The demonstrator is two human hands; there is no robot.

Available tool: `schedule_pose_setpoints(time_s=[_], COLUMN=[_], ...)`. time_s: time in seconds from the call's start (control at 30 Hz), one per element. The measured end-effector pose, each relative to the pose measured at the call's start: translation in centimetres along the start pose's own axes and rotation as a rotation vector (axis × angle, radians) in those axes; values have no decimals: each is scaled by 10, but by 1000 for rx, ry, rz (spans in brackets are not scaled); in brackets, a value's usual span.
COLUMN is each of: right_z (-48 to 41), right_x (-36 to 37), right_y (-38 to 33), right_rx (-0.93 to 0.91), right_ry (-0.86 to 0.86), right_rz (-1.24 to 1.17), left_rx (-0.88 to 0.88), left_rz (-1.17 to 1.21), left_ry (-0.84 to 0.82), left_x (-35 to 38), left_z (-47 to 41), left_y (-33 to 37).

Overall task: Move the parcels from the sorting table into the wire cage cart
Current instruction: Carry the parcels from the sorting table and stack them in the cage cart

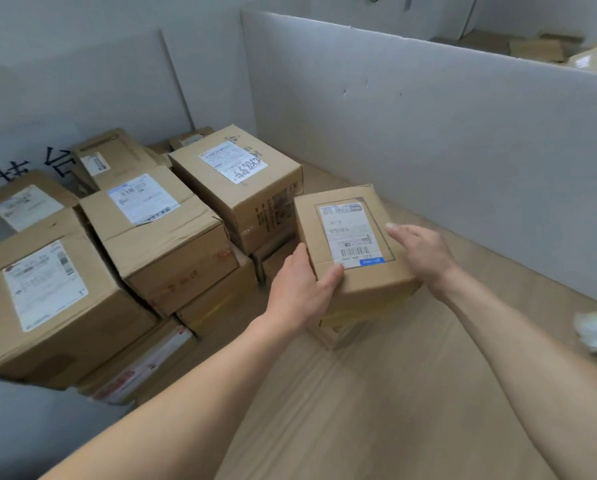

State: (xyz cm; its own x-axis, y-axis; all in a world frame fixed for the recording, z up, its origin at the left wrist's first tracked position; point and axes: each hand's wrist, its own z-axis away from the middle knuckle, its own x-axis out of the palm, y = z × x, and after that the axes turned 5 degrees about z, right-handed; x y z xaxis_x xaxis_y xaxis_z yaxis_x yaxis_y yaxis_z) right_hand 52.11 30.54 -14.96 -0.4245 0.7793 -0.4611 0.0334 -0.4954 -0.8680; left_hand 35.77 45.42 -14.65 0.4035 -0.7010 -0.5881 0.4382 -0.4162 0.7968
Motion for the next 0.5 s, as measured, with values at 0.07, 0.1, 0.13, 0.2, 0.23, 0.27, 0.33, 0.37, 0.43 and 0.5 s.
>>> schedule_pose_setpoints(time_s=[0.07,0.1,0.13,0.2,0.23,0.27,0.33,0.37,0.43,0.5], right_z=[4,9,14,24,28,34,47,55,74,93], right_x=[3,4,5,8,9,11,14,16,19,22], right_y=[7,8,10,18,22,25,30,30,27,25], right_rx=[43,51,46,39,50,64,93,95,88,81], right_ry=[-21,-18,-6,28,40,46,52,60,66,9], right_rz=[-191,-243,-268,-289,-307,-333,-382,-405,-471,-560], left_rx=[-22,-31,-37,-40,-36,-31,-19,-14,-5,-4], left_rz=[56,74,84,93,93,94,102,108,137,193], left_ry=[12,14,12,10,12,14,18,23,42,73], left_x=[0,-1,-3,-5,-7,-9,-13,-15,-20,-27], left_z=[4,6,9,16,20,25,36,43,57,73], left_y=[1,2,3,2,2,1,-1,-2,-7,-15])
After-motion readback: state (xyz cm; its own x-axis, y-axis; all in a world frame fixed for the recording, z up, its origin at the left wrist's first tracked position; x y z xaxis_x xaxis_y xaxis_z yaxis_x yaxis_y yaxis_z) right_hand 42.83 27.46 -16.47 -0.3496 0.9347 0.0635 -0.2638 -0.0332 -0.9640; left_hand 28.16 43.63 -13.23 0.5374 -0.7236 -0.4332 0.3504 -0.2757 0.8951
